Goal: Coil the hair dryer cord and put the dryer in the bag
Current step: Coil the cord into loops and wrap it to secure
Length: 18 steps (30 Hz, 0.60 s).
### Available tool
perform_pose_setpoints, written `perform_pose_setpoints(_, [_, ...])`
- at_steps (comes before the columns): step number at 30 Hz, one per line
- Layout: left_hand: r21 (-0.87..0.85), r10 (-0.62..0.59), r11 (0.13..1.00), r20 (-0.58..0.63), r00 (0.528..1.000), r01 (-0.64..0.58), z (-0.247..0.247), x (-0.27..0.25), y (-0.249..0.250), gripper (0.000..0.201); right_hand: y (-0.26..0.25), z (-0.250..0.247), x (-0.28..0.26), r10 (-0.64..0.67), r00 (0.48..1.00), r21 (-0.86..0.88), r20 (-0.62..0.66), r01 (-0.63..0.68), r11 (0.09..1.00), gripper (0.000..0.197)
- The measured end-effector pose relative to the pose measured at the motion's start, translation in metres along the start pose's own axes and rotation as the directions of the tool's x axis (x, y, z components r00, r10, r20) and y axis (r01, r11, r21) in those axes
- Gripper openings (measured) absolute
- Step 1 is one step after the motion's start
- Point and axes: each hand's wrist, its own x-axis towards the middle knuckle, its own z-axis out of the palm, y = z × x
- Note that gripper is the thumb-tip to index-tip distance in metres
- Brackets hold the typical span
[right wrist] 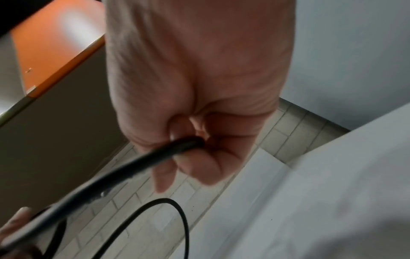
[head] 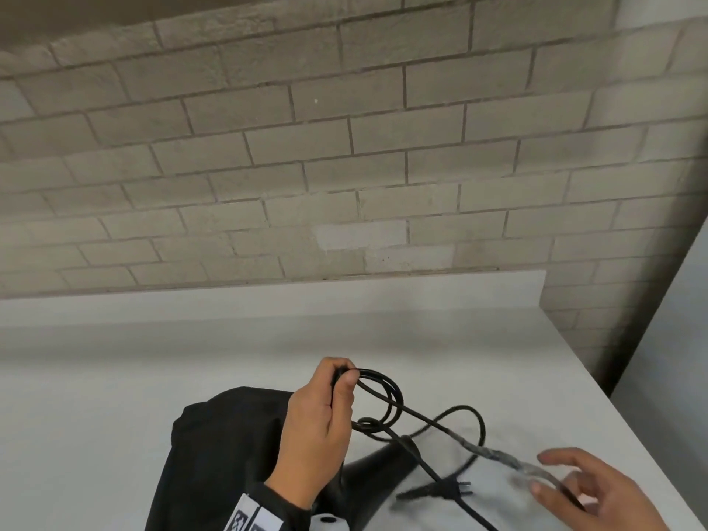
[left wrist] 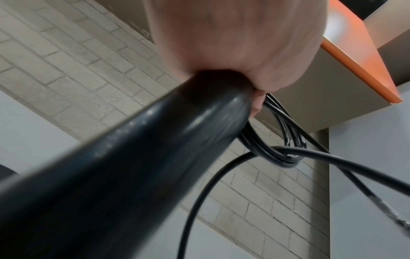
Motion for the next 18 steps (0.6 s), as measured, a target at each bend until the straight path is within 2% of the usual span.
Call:
perform_pose_setpoints(2, [0.0, -0.015, 1.0, -0.023, 1.0, 0.015, 0.001, 0.0, 0.002, 0.024, 0.003, 0.009, 0.0, 0.027, 0.994, 0.046, -0.11, -0.022, 0.999, 0.029])
perform_pose_setpoints(4, [0.003, -0.036, 0.999, -0.041, 0.999, 0.036, 0.001, 0.002, 0.002, 0.023, 0.007, 0.024, -0.001, 0.064, 0.985, 0.12, -0.159, -0.045, 0.992, 0.035])
perform_pose_setpoints(6, [0.004, -0.055, 0.998, -0.048, 0.997, 0.055, 0.002, 0.004, 0.001, 0.026, 0.008, 0.041, -0.004, 0.06, 0.977, 0.122, -0.203, -0.036, 0.992, 0.042])
perform_pose_setpoints(10, [0.021, -0.064, 0.998, -0.059, 0.996, 0.065, 0.003, 0.004, 0.0, 0.031, 0.01, 0.069, -0.009, 0.101, 0.979, 0.122, -0.175, -0.08, 0.989, 0.06])
perform_pose_setpoints(11, [0.025, -0.066, 0.997, -0.06, 0.996, 0.068, 0.003, 0.004, 0.001, 0.032, 0.008, 0.075, -0.011, 0.097, 0.98, 0.063, -0.171, -0.088, 0.994, 0.068])
perform_pose_setpoints(12, [0.032, -0.068, 0.997, -0.059, 0.996, 0.07, 0.003, 0.003, 0.001, 0.034, 0.004, 0.081, -0.015, 0.051, 0.979, -0.022, -0.199, -0.056, 0.998, 0.074])
perform_pose_setpoints(13, [0.039, -0.07, 0.997, -0.06, 0.996, 0.072, 0.004, 0.003, 0.001, 0.037, -0.002, 0.086, -0.019, -0.067, 0.963, -0.117, -0.259, 0.038, 0.992, 0.076])
perform_pose_setpoints(15, [0.047, -0.067, 0.996, -0.058, 0.996, 0.07, 0.005, 0.002, 0.002, 0.042, -0.016, 0.097, -0.031, -0.352, 0.856, -0.208, -0.38, 0.292, 0.934, 0.067])
perform_pose_setpoints(16, [0.051, -0.064, 0.996, -0.057, 0.996, 0.067, 0.005, 0.002, 0.003, 0.043, -0.029, 0.104, -0.039, -0.438, 0.803, -0.181, -0.404, 0.399, 0.899, 0.053])
perform_pose_setpoints(17, [0.058, -0.062, 0.996, -0.056, 0.997, 0.065, 0.005, 0.002, 0.004, 0.044, -0.041, 0.111, -0.046, -0.485, 0.79, -0.145, -0.375, 0.467, 0.872, 0.035])
perform_pose_setpoints(18, [0.064, -0.06, 0.996, -0.054, 0.997, 0.064, 0.005, 0.001, 0.004, 0.044, -0.05, 0.119, -0.05, -0.497, 0.81, -0.122, -0.31, 0.485, 0.866, 0.018])
